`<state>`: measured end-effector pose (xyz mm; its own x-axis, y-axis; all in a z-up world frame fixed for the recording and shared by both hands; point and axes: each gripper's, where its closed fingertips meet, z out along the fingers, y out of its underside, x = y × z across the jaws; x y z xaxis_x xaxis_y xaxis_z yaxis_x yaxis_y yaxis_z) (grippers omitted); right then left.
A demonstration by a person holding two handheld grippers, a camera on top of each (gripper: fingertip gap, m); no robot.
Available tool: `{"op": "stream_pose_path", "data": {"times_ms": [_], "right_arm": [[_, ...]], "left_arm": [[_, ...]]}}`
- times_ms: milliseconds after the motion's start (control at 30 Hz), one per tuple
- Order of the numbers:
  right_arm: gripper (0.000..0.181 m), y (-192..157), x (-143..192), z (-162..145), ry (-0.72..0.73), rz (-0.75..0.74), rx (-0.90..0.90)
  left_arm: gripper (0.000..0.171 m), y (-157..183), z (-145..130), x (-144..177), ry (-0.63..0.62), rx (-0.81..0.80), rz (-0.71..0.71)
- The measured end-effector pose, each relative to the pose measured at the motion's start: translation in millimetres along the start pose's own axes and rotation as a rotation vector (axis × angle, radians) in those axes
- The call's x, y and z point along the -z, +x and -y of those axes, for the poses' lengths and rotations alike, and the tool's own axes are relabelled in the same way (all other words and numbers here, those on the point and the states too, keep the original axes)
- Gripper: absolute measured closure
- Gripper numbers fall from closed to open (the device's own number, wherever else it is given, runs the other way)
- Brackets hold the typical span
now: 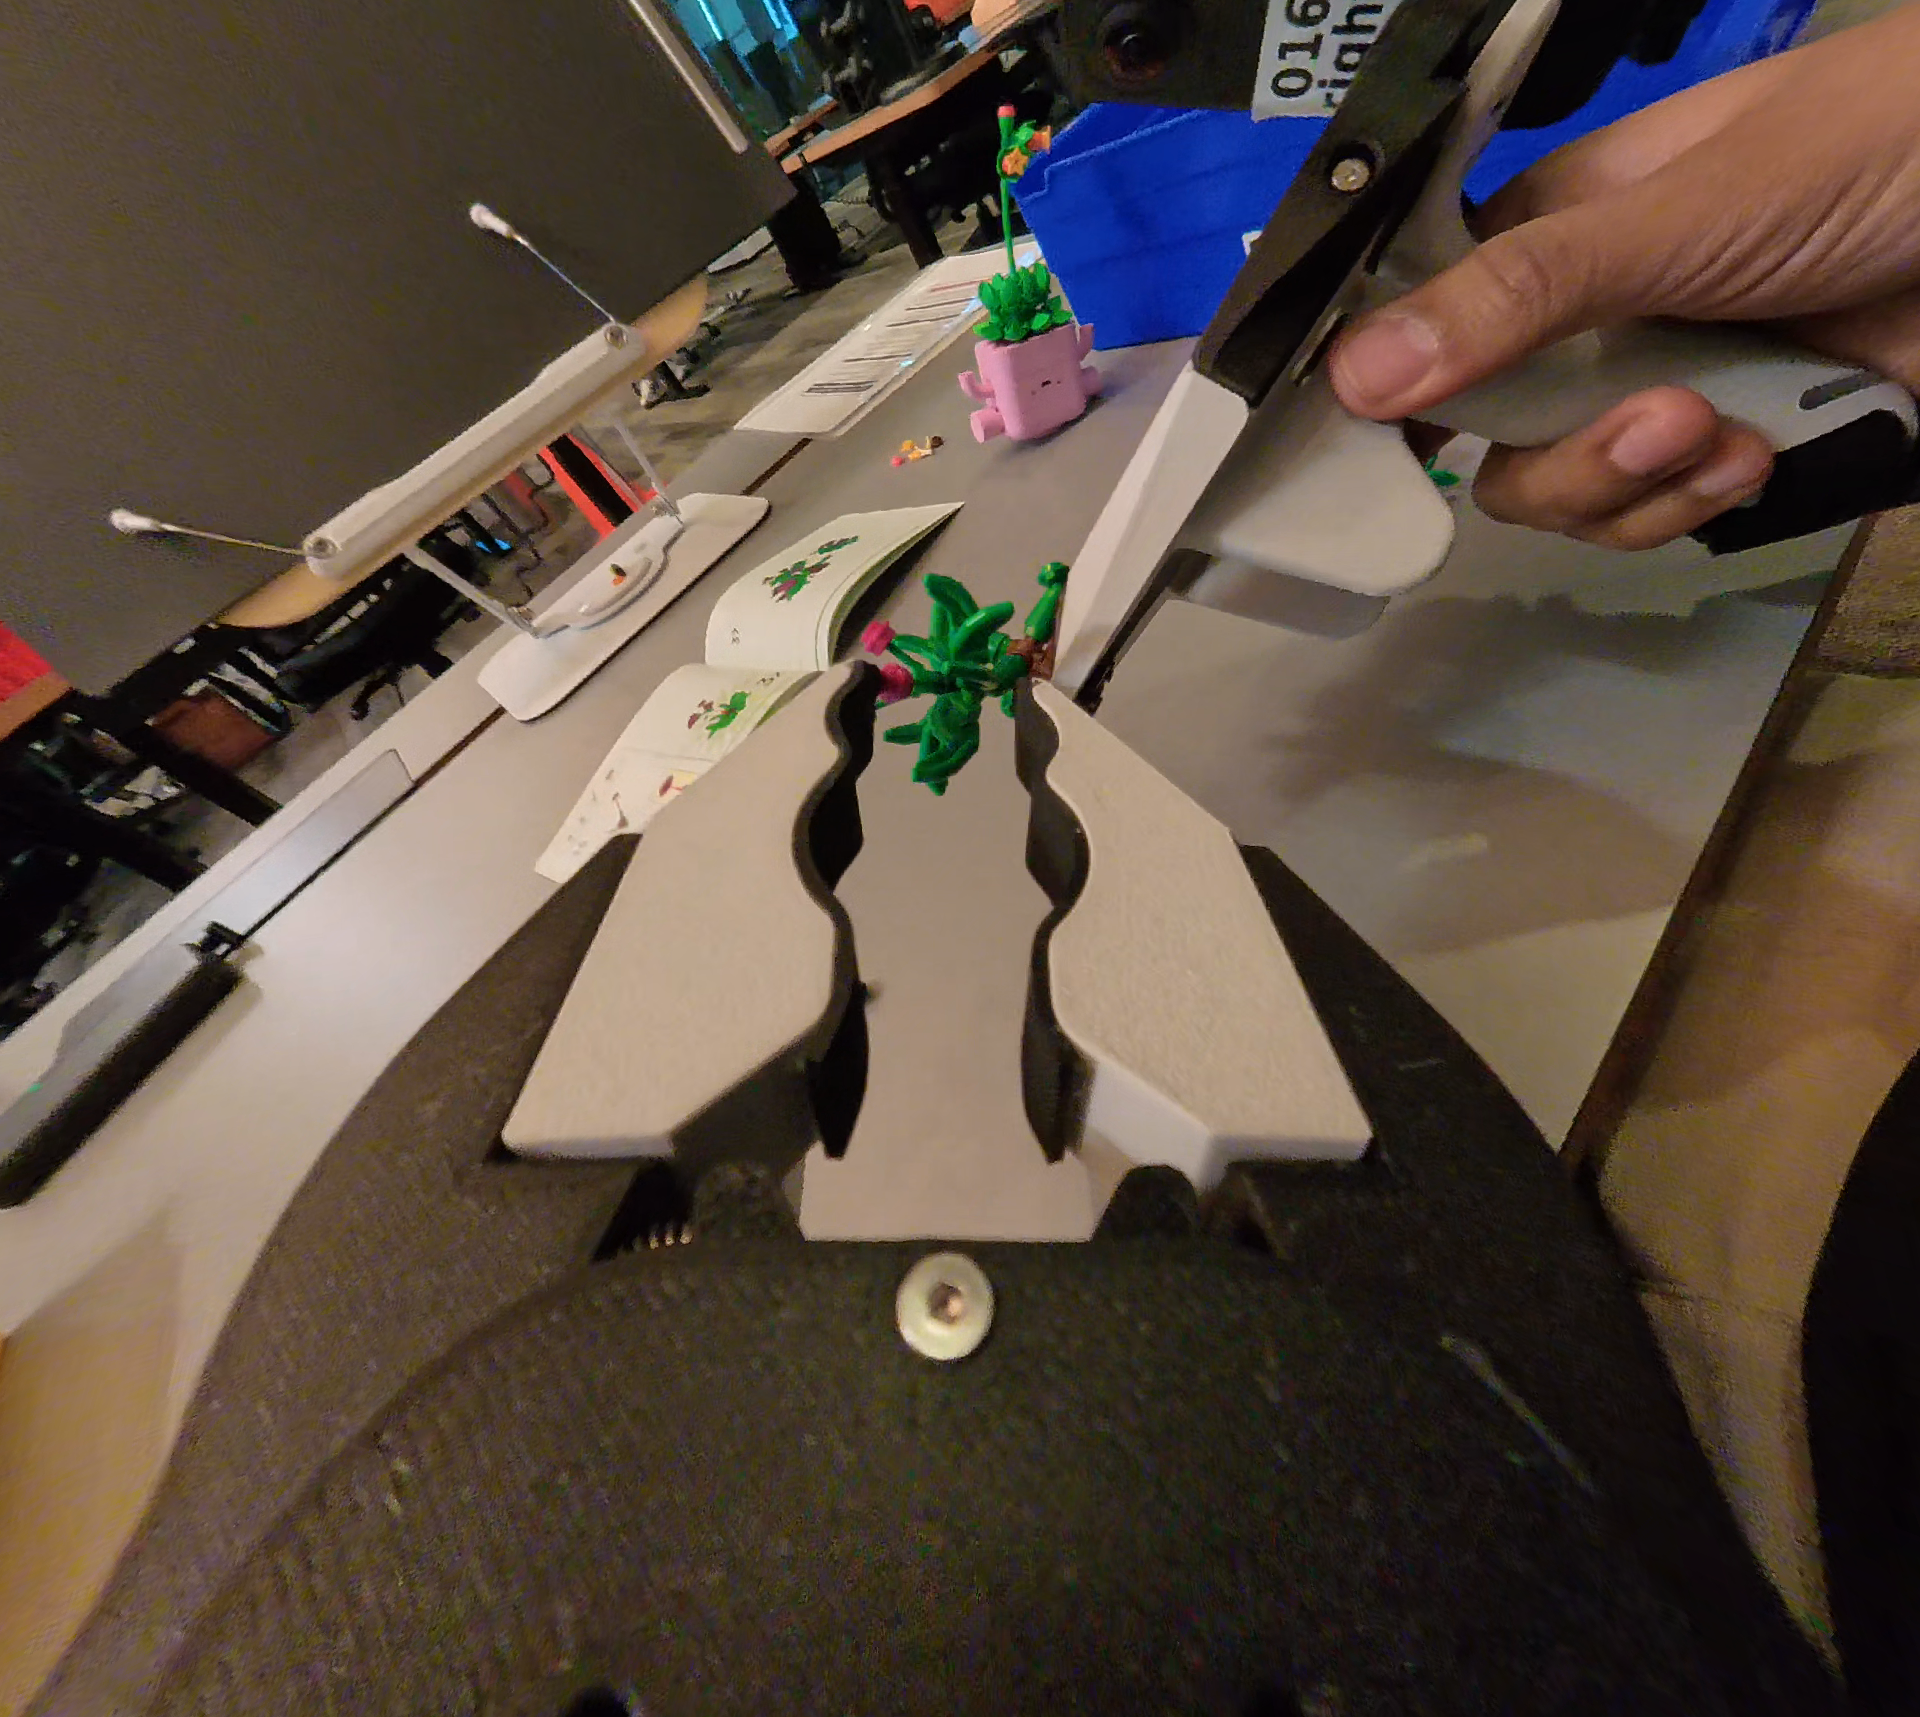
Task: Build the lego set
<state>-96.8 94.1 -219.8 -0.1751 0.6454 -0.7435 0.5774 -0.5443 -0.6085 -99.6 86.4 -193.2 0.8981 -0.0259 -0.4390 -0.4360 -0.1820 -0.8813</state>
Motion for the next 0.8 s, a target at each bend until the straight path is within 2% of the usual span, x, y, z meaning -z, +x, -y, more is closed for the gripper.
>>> {"op": "stream_pose_path", "data": {"times_ms": [300, 333, 400, 433, 567, 800], "right_arm": [[0.166, 4.4, -0.8, -6.0, -0.038, 0.015, -0.018], [0.166, 5.1, -0.4, -5.7, -0.036, 0.016, -0.020], [0.167, 7.0, 0.4, -5.0, -0.032, 0.018, -0.024], [0.167, 8.5, 1.0, -3.7, -0.024, 0.016, -0.023], [0.167, 13.1, 1.1, -4.1, -0.030, -0.009, -0.010], [0.167, 17.5, 5.8, 3.8, 0.010, -0.089, 0.091]], "left_arm": [[0.148, 0.6, -5.6, -1.7, 0.006, 0.063, -0.040], [0.144, -0.9, -5.8, -2.0, 0.008, 0.065, -0.030], [0.120, -11.4, -7.3, -2.5, 0.009, 0.082, 0.035], [0.118, -12.6, -7.9, -2.5, 0.009, 0.091, 0.036], [0.127, -7.1, -12.9, -5.4, 0.005, 0.183, -0.034], [0.121, -10.2, -18.3, -7.8, 0.010, 0.312, -0.069]]}}
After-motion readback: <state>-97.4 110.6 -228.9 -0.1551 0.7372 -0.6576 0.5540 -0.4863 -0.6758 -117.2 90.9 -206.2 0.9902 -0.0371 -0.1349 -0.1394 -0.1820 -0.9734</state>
